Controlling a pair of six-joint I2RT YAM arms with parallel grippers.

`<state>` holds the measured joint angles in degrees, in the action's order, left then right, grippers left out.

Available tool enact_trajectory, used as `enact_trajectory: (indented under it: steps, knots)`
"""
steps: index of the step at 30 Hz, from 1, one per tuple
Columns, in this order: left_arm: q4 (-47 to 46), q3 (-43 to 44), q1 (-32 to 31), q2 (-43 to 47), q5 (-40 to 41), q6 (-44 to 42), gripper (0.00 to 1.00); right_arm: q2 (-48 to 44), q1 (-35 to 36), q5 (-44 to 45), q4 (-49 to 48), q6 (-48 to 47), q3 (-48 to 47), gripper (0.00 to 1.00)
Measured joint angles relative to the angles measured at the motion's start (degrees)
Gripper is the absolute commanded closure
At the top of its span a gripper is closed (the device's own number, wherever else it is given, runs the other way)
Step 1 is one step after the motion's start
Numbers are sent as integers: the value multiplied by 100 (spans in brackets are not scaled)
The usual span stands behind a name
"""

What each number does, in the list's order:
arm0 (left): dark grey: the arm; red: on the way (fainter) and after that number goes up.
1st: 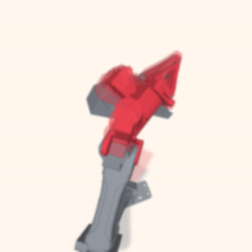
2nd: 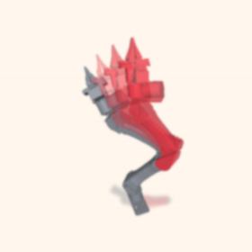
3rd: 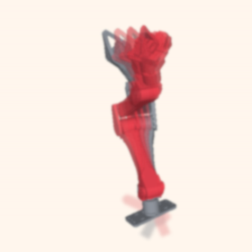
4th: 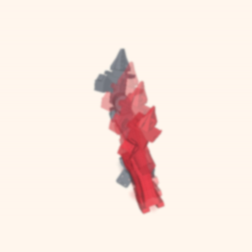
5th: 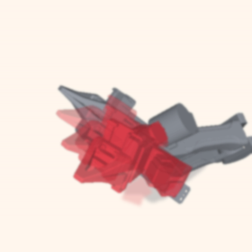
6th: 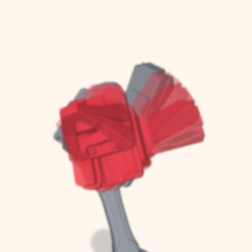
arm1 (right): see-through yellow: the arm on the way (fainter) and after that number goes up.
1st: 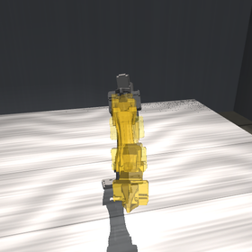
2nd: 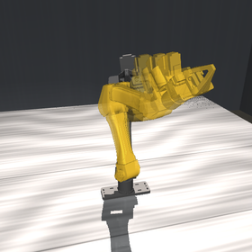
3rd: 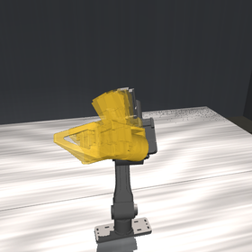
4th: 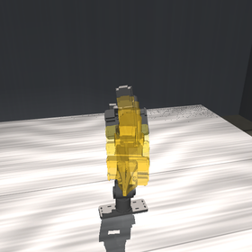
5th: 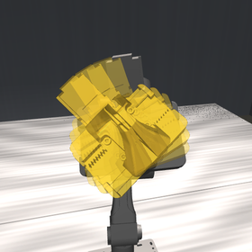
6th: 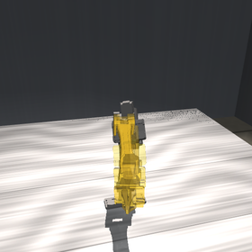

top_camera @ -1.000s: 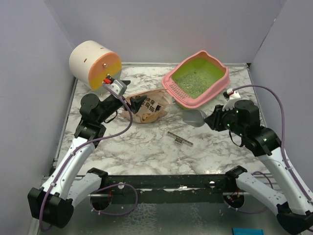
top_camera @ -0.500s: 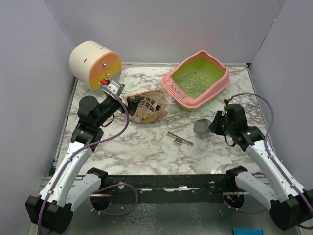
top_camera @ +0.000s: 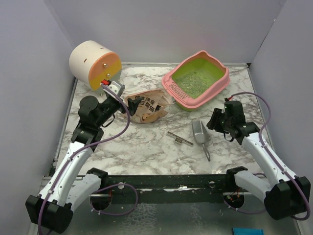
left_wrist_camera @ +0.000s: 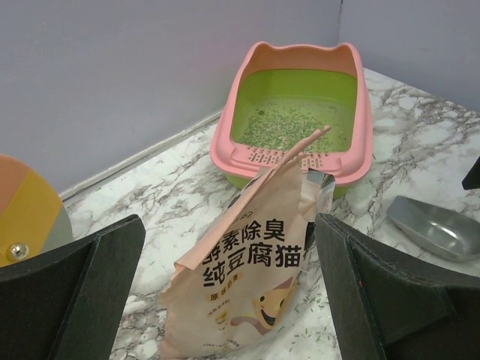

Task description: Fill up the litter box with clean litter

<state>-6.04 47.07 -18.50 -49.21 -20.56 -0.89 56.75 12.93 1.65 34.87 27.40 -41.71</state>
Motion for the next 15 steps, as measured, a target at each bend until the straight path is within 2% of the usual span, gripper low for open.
enact_trajectory:
  steps: [3, 5, 10, 15]
  knots:
    - [-9, -11, 0, -37, -20, -28, 1, 31, -26, -70, -66, -26, 33, 49]
    - [-35, -42, 0, -70, -55, -55, 1, -31, -31, -417, -286, -236, 105, 52]
    - [-175, -98, 0, -273, -107, -122, 1, 87, -50, -1908, -1132, -831, 146, 52]
    - [-264, -20, 0, -702, -151, -330, 1, 1038, -46, -2909, -2124, -1075, -146, 52]
